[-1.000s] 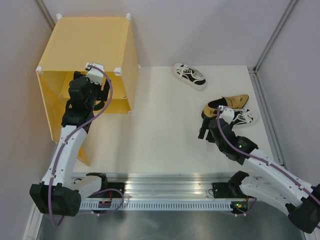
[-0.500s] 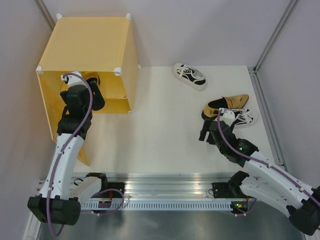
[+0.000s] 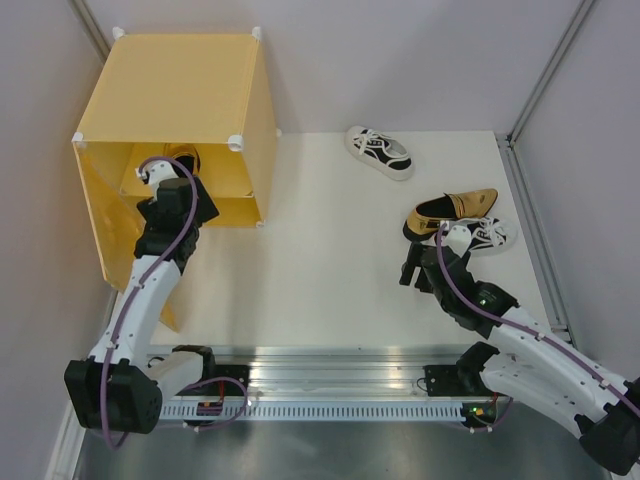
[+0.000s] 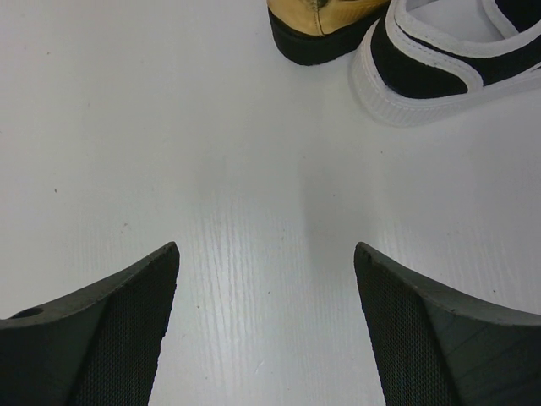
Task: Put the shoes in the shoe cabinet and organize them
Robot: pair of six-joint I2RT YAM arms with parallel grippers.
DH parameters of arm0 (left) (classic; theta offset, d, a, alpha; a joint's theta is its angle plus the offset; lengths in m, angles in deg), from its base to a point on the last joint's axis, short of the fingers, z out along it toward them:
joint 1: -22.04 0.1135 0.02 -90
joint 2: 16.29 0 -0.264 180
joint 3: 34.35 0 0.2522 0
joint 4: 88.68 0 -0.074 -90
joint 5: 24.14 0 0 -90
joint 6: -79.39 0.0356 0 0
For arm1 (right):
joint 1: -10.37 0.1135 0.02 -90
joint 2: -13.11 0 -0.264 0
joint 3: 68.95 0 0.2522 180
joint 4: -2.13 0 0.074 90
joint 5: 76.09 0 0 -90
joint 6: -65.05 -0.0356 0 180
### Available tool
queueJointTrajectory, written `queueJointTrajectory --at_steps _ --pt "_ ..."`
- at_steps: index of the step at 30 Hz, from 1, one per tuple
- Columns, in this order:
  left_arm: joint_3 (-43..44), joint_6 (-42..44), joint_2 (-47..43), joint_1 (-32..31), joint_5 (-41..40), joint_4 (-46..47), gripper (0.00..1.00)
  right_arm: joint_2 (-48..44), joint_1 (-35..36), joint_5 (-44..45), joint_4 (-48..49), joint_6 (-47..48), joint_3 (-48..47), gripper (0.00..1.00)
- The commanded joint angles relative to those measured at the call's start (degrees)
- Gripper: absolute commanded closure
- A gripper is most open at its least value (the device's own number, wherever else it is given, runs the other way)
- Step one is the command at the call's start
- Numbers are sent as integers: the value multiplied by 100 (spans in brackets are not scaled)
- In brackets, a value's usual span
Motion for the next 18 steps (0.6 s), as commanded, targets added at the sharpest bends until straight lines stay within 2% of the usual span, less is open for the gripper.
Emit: queueJointTrajectory --at_steps 1,12,18 --pt "-158 -329 56 -8 31 625 2 -47 -9 9 196 23 38 11" --pt "-827 180 196 -43 -162 1934 1 -109 -18 9 276 5 170 11" --pt "-888 462 249 -43 -347 2400 17 -170 -18 9 267 5 196 11"
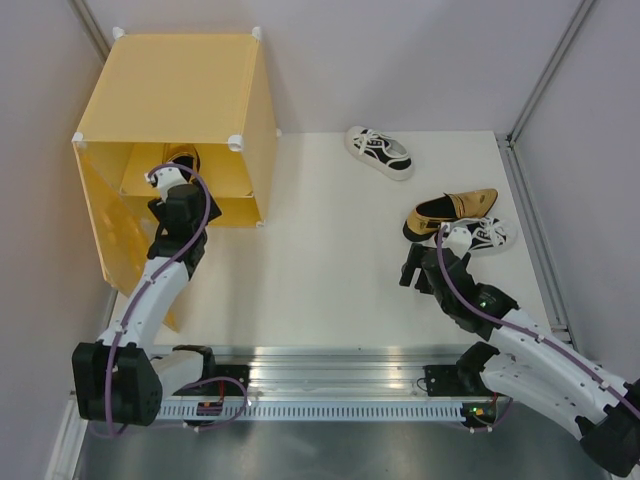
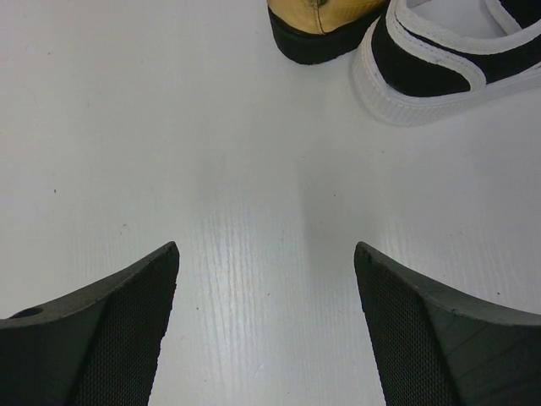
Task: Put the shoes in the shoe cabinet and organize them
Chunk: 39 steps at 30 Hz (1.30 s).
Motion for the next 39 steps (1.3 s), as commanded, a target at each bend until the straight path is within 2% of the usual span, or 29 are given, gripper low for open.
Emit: queueJointTrajectory --at_steps 1,3,6,12,22,27,39 --pt "-3 324 76 -2 -227 674 21 -105 -7 9 131 5 50 11" --pt "15 342 147 -2 -253 665 25 -114 -7 18 140 14 59 11" --pt "-3 394 156 7 -376 683 39 -131 -7 1 123 5 59 11" --pt "-3 693 183 16 -262 885 52 -175 -15 18 140 14 103 11" --pt "129 2203 261 376 977 1456 54 -333 -7 44 96 93 155 11" --pt "278 2407 437 964 1837 1509 53 -377 -7 44 17 146 138 10" --pt "595 2820 771 1246 2304 1641 46 -421 -7 -61 79 216 155 10"
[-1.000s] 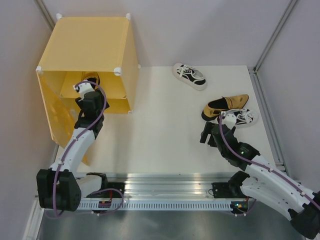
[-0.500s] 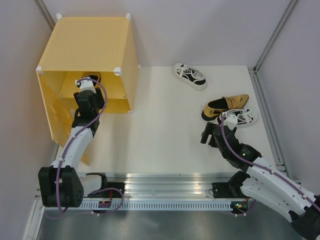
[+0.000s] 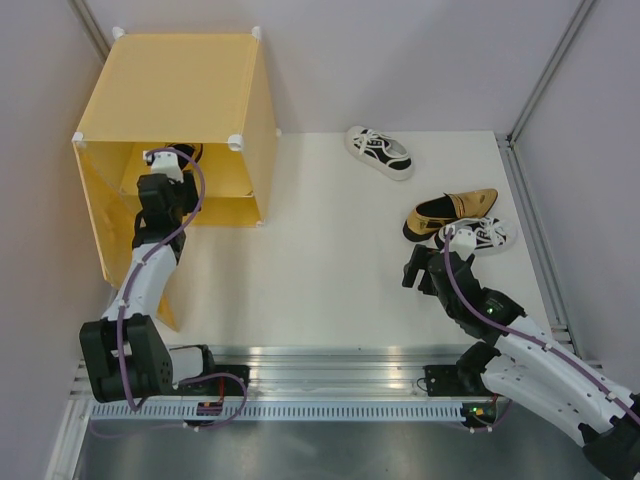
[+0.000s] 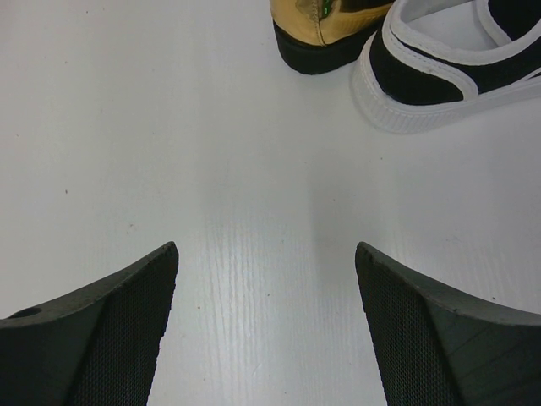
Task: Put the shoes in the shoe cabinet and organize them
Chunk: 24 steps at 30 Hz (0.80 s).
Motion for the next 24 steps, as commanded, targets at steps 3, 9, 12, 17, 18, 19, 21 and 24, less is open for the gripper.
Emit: queueJointTrajectory --at_steps 3,9,12,17,18,19,21,24 --pt "350 440 210 58 287 671 45 -30 -18 -81 77 107 64 10" --pt "455 563 334 110 366 759 44 -65 -18 -186 120 186 73 10" --pt "543 616 342 128 402 733 42 -74 -9 -221 129 195 81 10" --pt "544 607 377 128 428 785 40 -30 -9 -256 190 203 90 10" --pt "544 616 395 119 393 811 39 -21 -9 -265 191 212 90 10" --pt "544 607 412 119 358 820 39 -4 -9 -274 182 212 90 10" --pt "535 616 474 137 288 855 38 -4 -9 -318 191 221 90 10" --pt "535 616 544 163 226 934 37 5 -9 -327 199 239 90 10"
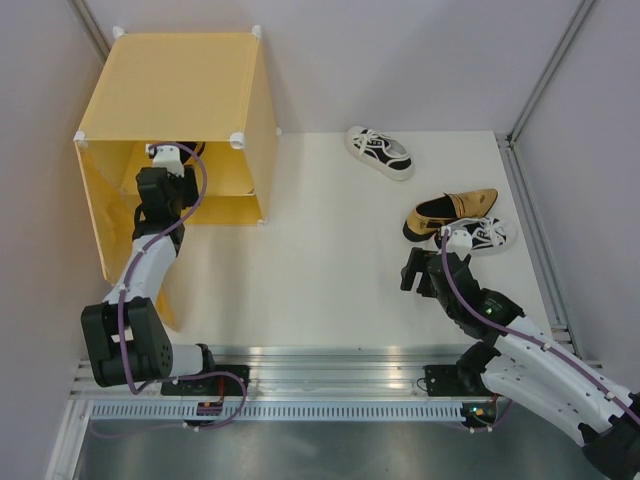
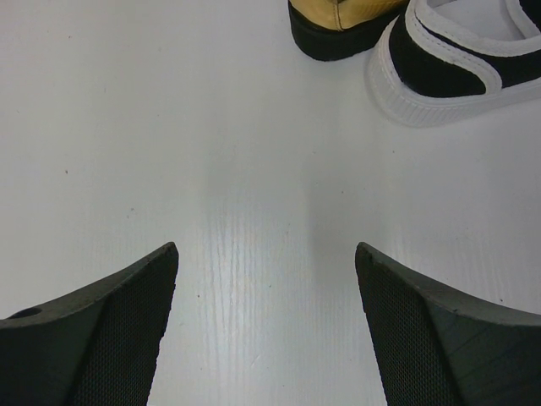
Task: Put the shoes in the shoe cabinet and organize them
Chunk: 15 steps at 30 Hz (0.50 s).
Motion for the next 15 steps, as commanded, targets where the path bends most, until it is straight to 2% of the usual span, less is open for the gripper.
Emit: queueJointTrajectory --at_steps 1,15 --pt "288 260 72 58 -47 653 36 -8 -9 -84 154 83 16 10" --pt "463 163 239 67 93 916 33 45 -9 -137 101 154 -28 11"
